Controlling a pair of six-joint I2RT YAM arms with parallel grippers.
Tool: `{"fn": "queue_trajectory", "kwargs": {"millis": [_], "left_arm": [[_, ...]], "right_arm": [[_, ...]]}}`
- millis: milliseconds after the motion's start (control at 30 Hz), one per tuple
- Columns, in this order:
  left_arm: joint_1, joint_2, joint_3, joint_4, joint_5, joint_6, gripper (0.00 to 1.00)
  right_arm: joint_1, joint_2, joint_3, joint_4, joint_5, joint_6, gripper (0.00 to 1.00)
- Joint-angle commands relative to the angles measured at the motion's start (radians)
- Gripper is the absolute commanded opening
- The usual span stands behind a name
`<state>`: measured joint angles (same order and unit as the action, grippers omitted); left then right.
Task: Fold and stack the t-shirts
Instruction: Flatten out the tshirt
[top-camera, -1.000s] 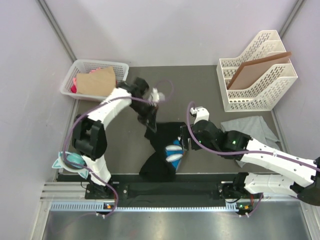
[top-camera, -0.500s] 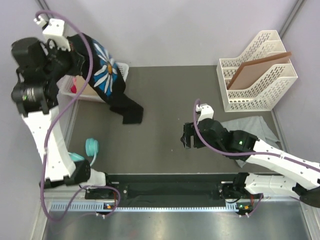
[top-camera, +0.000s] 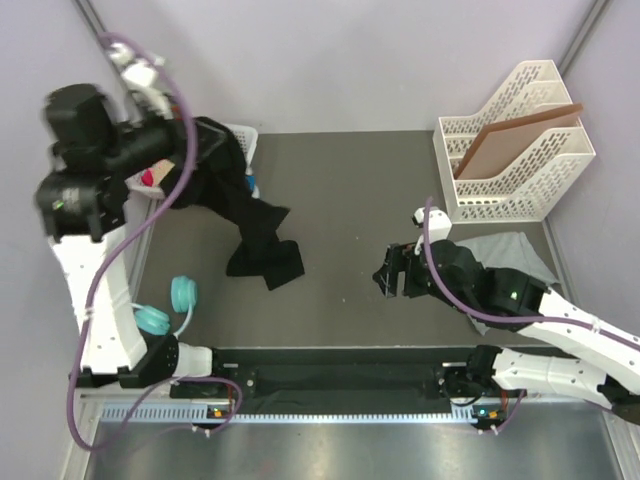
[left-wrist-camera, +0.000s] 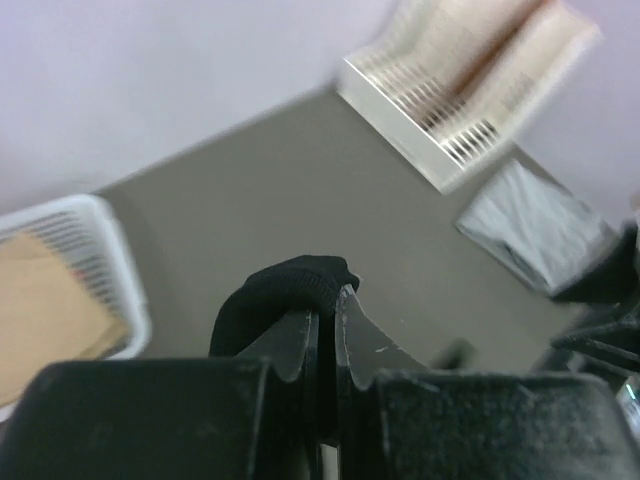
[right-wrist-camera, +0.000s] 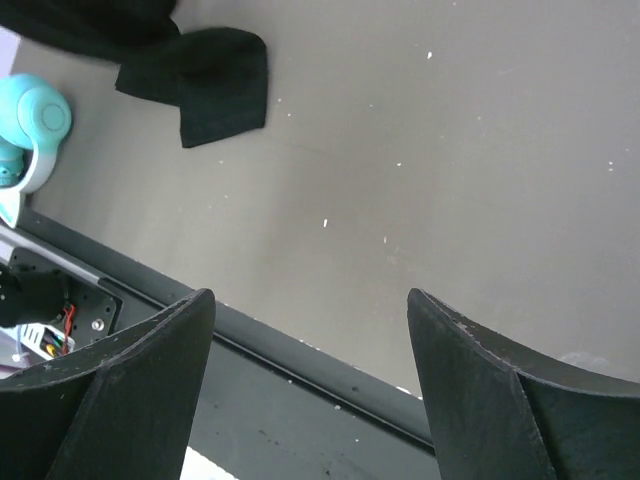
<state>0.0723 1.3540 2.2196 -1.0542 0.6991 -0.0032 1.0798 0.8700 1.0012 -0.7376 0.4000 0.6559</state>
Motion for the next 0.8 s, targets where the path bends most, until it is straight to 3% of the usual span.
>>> {"fn": "queue_trajectory", "kwargs": {"millis": [0, 33, 233, 500, 533, 567, 600, 667, 700, 767], "left_arm": [[-0.293, 0.086, -0.061, -0.007, -0.115, 0.063, 0.0], [-0.403, 0.094, -0.119, -0.007, -0.15, 0.069, 0.0], [-0.67, 0.21, -0.254, 0.007, -0.294, 0.109, 0.0], [-0.822, 0.471, -0.172, 0.016, -0.279, 0.082, 0.02], [-0.838, 0.502, -0.12, 0.01, -0.273, 0.078, 0.13], [-0.845, 0.531, -0.091, 0.005, -0.263, 0.074, 0.3], [-0.856, 0.587, -0.03, 0.003, -0.257, 0.066, 0.6], [-0.859, 0.631, 0.033, 0.0, -0.266, 0.033, 0.69], [-0.859, 0.655, 0.087, 0.0, -0.286, 0.026, 0.87], [-0.846, 0.654, 0.115, 0.009, -0.335, 0.014, 0.98]], "right_arm": [[0.014, -0.055, -0.012, -0.032, 0.037, 0.024, 0.77], [0.014, -0.057, -0.013, -0.036, 0.042, 0.025, 0.78], [0.015, -0.055, -0.018, -0.037, 0.036, 0.03, 0.77], [0.014, -0.043, -0.035, -0.019, -0.03, 0.008, 0.8], [0.015, -0.042, -0.038, -0.017, -0.056, 0.005, 0.81], [0.015, -0.04, -0.044, -0.013, -0.069, 0.004, 0.81], [0.02, -0.04, -0.056, -0.009, -0.078, 0.005, 0.81], [0.022, -0.043, -0.068, 0.006, -0.092, 0.011, 0.81], [0.02, -0.043, -0.078, 0.007, -0.093, 0.01, 0.81], [0.02, -0.036, -0.079, 0.007, -0.087, 0.008, 0.81]]}}
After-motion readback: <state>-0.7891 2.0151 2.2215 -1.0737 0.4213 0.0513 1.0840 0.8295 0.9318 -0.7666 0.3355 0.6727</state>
